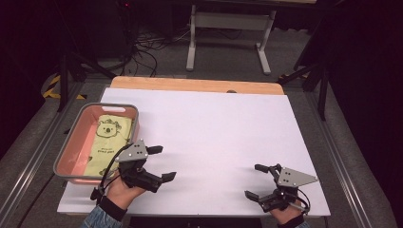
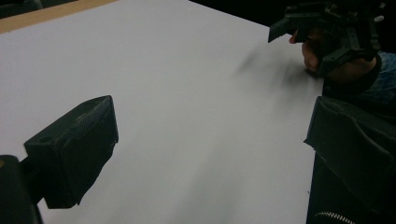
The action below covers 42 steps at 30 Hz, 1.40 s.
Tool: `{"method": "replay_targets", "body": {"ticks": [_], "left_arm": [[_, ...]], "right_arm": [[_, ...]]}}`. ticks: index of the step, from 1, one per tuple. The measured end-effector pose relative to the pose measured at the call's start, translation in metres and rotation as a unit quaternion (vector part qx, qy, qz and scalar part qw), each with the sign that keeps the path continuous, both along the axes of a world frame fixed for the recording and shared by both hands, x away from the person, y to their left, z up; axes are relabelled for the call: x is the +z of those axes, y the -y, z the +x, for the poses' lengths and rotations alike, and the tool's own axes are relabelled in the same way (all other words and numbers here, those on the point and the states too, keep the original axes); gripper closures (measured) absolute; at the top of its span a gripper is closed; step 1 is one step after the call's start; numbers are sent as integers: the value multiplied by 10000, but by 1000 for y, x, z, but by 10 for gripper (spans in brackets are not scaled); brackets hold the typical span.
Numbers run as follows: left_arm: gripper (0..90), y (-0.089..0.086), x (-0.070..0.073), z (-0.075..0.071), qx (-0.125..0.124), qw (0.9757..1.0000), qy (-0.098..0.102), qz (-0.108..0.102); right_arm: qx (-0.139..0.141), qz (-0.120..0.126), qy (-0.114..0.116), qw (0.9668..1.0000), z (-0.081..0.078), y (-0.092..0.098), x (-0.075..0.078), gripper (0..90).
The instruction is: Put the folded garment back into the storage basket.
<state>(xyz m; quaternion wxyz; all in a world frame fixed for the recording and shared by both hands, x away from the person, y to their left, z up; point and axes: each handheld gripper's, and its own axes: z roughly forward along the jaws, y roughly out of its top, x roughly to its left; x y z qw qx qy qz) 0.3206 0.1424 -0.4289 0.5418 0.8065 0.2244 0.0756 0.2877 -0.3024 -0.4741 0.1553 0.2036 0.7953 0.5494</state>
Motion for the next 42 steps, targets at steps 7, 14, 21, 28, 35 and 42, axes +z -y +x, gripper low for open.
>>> {"method": "replay_targets", "body": {"ticks": [7, 14, 21, 28, 35, 42], "left_arm": [[28, 1, -22, 1, -63, 9996, -17, -283], [28, 3, -37, -1, -4, 9989, 61, -464], [28, 5, -51, -3, 107, 9992, 165, -354], [16, 4, -62, -4, 157, 9994, 65, -295], [0, 5, -66, -3, 284, 9994, 87, -186], [1, 3, -66, -2, 399, 9986, 70, -353]], "right_arm": [[-3, 15, -8, 10000, 1, 1, -1, 44], [-18, 41, -22, 10000, 2, 3, -1, 44], [-46, 60, -21, 10000, 2, 5, 0, 44], [-57, 76, -33, 9999, 3, 8, -1, 41], [-87, 60, -67, 9999, 8, 10, -2, 35], [-120, 48, -67, 9999, 8, 10, -2, 33]]}}
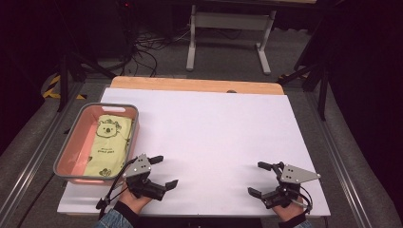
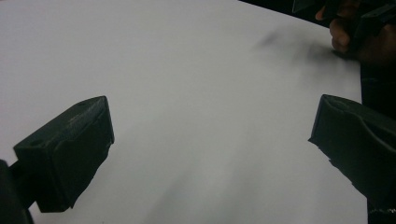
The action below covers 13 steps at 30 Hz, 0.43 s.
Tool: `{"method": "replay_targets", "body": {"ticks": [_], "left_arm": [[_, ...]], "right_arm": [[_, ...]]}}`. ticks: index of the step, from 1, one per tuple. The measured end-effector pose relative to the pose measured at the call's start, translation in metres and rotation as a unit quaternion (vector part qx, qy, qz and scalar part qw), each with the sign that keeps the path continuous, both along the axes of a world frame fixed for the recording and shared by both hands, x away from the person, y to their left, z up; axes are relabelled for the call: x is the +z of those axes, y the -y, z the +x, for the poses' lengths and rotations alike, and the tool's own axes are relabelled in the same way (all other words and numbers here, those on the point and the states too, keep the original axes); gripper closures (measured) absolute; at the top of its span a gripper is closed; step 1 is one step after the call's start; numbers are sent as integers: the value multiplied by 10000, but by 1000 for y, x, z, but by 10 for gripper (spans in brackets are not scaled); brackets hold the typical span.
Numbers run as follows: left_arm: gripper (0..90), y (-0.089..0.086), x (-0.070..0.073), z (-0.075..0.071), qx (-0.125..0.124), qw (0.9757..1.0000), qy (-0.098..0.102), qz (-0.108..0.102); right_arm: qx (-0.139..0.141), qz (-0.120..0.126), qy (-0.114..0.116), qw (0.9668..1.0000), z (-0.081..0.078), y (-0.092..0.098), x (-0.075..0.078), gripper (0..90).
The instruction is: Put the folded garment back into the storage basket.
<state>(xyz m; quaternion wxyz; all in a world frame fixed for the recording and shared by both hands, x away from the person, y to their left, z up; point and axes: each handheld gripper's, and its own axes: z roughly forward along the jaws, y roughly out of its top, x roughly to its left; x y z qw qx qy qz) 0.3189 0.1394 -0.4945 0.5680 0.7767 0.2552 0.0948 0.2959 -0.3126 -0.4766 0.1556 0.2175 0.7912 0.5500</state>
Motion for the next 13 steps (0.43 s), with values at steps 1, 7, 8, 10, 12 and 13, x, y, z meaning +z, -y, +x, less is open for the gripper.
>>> {"method": "replay_targets", "body": {"ticks": [1, 7, 8, 10, 12, 13], "left_arm": [[1, 0, 0, 0, 11, 10000, -6, -24], [1, 0, 0, 0, 54, 10000, 27, -4], [1, 0, 0, 0, 58, 10000, 44, 21], [1, 1, 0, 0, 53, 10000, 68, 45], [0, 1, 0, -1, 67, 9999, 115, 91], [0, 1, 0, -1, 75, 9998, 127, 99]], "right_arm": [[-4, 1, 2, 10000, 0, 0, 0, 33], [-15, 15, 3, 10000, 0, 0, 0, 33], [-18, 13, 7, 10000, 0, 0, 1, 33], [-18, 16, 6, 10000, -1, 0, 1, 33], [-14, 21, 13, 10000, -1, 0, 1, 33], [-14, 24, 17, 10000, -1, 0, 1, 33]]}}
